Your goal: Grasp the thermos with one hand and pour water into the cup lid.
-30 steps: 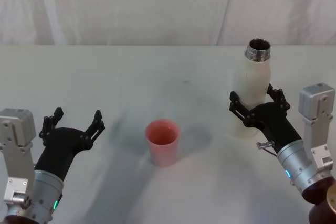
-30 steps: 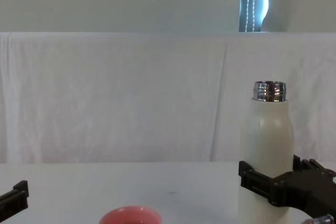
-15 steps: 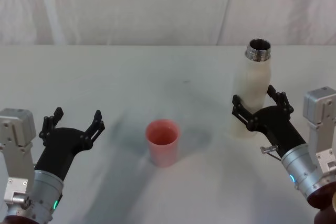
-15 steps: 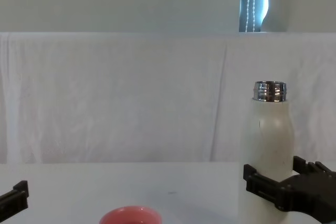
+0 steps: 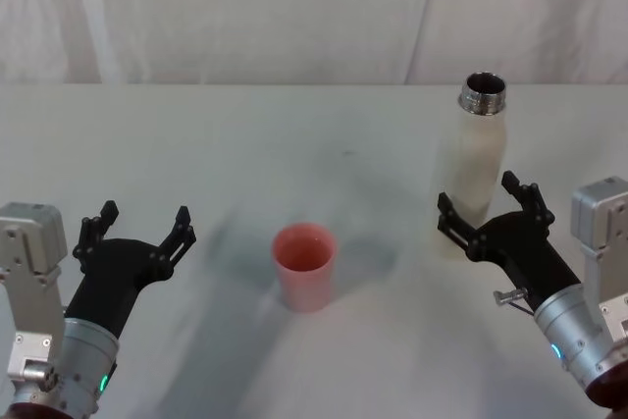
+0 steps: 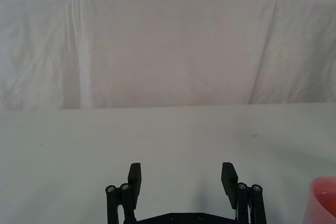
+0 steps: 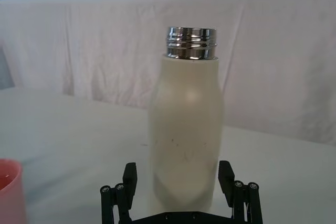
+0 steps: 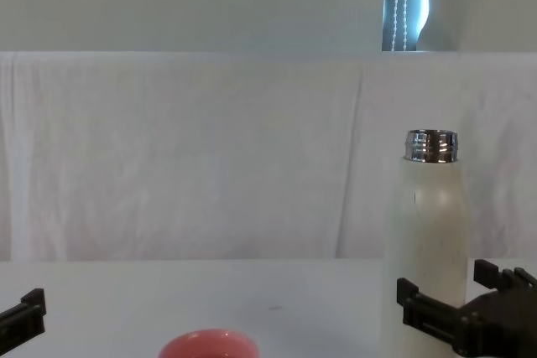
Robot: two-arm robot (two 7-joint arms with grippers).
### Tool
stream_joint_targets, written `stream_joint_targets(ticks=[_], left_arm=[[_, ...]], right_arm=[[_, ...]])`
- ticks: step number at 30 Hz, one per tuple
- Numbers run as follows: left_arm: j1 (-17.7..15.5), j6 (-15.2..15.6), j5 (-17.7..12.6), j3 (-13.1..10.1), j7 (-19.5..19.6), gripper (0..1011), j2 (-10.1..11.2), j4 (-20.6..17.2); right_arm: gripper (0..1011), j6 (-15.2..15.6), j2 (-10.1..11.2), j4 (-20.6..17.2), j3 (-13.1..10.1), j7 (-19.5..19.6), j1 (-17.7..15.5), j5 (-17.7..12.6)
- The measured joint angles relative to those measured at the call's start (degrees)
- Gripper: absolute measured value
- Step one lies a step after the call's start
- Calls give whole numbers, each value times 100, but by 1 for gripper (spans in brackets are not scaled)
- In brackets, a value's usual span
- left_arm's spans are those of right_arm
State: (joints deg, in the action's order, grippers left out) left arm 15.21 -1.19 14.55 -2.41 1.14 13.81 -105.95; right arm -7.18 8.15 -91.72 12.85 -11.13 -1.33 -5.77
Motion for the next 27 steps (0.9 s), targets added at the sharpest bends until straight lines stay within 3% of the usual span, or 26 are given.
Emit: stream_joint_targets(ticks=[27], left_arm=[[0,0,0,0,0,1001,0,0]], right_arm=[[1000,-14,144,-313,187,-34,-471,216]])
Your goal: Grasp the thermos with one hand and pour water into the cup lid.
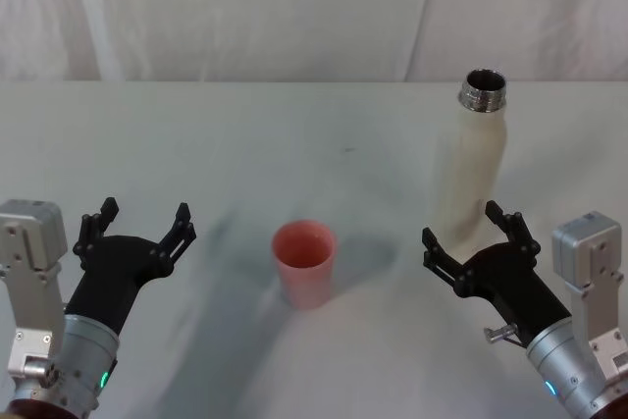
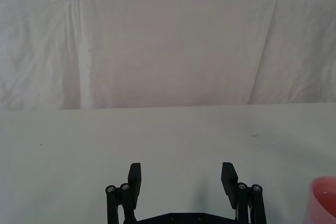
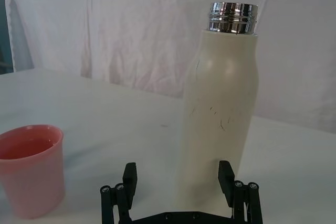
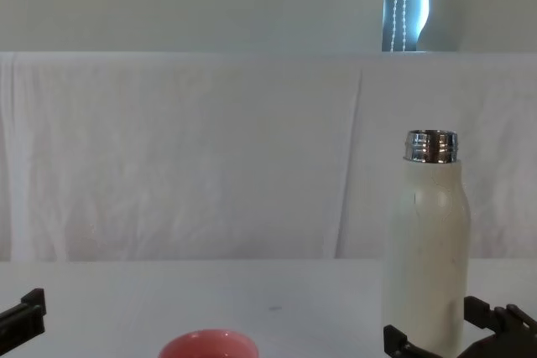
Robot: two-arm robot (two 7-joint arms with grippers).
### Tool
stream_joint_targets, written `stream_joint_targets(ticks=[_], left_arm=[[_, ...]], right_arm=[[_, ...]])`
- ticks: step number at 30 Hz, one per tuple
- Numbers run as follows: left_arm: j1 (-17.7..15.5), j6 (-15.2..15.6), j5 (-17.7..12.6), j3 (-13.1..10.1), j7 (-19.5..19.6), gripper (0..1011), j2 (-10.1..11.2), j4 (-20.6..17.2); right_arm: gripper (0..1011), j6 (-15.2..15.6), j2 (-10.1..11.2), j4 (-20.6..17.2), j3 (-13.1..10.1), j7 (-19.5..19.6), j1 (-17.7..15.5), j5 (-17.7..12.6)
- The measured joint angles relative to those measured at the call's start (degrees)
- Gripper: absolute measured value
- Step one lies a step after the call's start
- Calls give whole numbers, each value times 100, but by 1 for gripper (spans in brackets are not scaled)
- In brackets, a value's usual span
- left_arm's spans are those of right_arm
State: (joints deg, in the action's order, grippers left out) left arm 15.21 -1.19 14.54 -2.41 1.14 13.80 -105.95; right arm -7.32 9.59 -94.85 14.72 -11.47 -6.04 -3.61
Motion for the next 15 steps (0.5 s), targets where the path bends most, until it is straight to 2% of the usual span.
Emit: stream_joint_targets(ticks=[15], left_arm=[[0,0,0,0,0,1001,0,0]], right_arm=[[1000,-88,7,-74,-28,29,-226,19]])
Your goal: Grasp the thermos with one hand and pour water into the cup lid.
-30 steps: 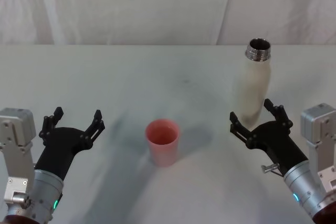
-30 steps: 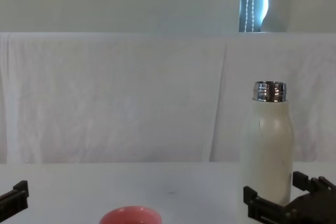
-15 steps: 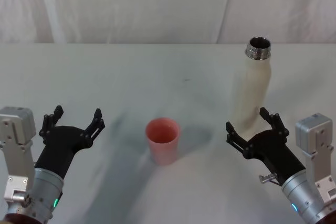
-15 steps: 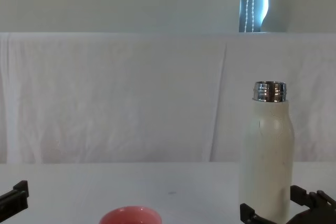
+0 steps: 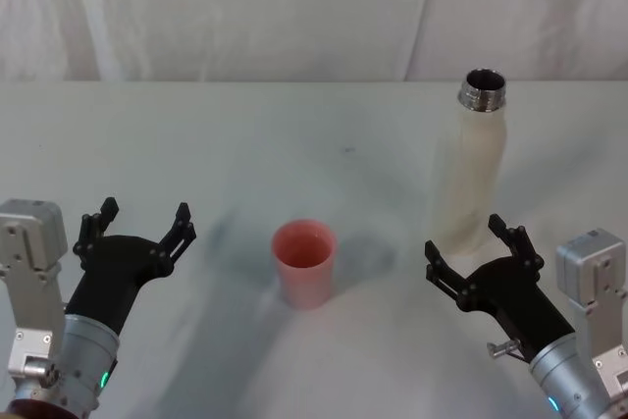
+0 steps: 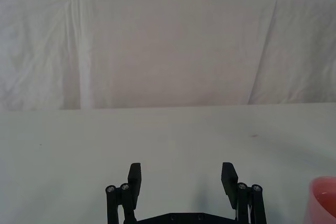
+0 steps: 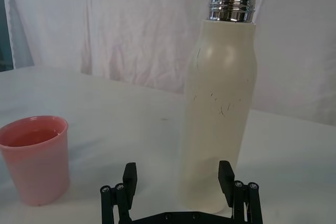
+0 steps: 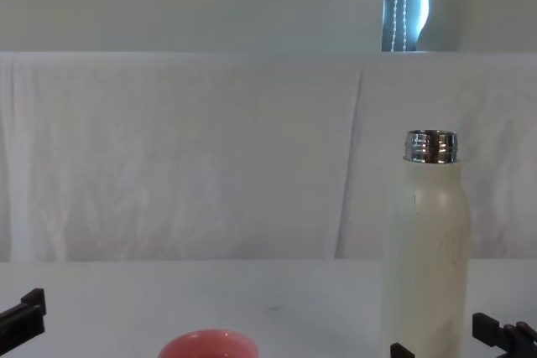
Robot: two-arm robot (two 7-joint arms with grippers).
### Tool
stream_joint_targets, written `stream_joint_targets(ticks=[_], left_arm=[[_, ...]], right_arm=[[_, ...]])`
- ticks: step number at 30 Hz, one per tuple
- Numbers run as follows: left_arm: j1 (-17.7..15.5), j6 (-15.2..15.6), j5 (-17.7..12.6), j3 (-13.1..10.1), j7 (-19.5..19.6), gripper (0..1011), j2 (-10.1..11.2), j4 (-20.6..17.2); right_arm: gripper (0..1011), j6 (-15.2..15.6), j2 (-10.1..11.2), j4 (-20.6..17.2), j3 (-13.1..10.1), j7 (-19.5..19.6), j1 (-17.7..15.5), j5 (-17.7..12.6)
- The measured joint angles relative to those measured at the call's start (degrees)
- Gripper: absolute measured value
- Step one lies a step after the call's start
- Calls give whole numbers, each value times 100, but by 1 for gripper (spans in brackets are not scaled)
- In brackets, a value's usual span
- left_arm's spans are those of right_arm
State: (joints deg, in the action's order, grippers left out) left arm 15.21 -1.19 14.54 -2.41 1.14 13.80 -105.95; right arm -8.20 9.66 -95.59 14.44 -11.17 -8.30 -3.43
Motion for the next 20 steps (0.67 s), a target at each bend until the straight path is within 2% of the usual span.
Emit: stream_joint_targets(ticks=[20], left_arm=[[0,1,0,0,0,1001,0,0]], right_arm=[[1001,6,-5,11,2,6,32,-11]])
